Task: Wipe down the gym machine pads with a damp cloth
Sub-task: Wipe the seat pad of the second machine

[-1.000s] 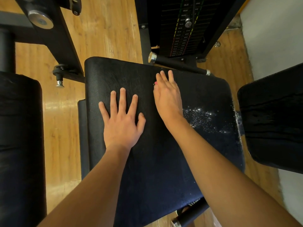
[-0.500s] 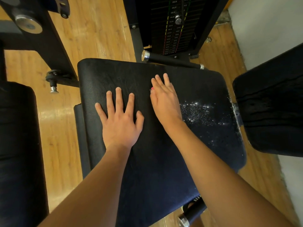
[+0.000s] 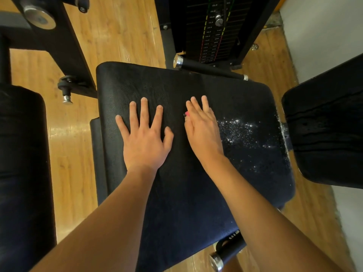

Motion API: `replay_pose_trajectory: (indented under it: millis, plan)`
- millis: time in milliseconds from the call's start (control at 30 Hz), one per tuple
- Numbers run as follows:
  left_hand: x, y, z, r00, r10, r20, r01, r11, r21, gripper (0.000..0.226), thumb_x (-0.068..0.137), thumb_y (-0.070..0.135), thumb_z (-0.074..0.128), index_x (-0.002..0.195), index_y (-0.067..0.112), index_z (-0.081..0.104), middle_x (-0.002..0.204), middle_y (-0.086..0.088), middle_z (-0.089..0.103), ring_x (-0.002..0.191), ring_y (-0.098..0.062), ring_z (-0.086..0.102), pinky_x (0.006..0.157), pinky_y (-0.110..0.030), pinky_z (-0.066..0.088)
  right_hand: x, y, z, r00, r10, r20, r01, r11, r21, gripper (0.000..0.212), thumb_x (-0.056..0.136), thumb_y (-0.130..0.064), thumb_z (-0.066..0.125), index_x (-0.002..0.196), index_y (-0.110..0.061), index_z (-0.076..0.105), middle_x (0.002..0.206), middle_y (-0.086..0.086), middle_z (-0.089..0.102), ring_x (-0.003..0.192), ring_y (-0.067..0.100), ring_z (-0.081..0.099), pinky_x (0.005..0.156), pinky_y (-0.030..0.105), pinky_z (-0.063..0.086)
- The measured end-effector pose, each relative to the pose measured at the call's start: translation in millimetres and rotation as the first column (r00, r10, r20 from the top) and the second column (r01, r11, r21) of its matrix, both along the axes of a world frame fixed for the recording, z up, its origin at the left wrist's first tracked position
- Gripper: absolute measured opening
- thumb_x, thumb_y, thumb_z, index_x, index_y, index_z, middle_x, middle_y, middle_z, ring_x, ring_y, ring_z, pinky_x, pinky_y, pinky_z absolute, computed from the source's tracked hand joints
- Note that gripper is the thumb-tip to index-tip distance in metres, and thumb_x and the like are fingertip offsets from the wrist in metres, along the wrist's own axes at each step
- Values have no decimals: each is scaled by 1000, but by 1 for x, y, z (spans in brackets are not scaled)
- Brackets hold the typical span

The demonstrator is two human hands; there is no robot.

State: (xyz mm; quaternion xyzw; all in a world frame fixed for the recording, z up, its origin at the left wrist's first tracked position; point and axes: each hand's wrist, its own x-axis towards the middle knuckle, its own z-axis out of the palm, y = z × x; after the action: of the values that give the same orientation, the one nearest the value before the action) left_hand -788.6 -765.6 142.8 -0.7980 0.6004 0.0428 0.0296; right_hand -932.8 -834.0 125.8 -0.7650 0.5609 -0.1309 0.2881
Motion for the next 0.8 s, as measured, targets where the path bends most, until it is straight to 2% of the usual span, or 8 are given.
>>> replay_pose_trajectory:
  millis: [200,367,600,800]
  plan:
    - [1,1,-2,1000,-2,1,2,1000,-17,64,103,54,22,161,29,25,171,-10,12,158,-34,2,123,-65,4,12,-24,-1,999,-42,-6,42,999,-11,45,111,-20,37,155,-7,41,165,9,32,158,27,6,129,43,10]
    - [1,0,-3,1000,-5,7,6,1000,-15,64,103,54,22,161,28,26,171,-10,12,158,-35,3,123,-65,4,20,-41,-3,998,-37,-56,36,999,-31,45,111,-21,36,154,-7,41,165,9,34,158,28,9,128,43,15]
    - [1,1,-2,1000,-2,4,2,1000,-15,63,103,54,24,161,28,26,171,-10,12,158,-34,3,123,-65,4,7,1,2,999,-37,11,37,999,1,46,110,-18,39,154,-5,41,164,9,35,158,25,12,126,40,19]
    - [1,1,-2,1000,-5,-7,5,1000,-31,64,102,54,23,161,28,28,171,-10,13,158,-34,4,122,-66,5,-2,41,2,997,-70,10,70,997,14,45,109,-18,43,153,-7,44,163,7,37,158,22,13,126,40,20]
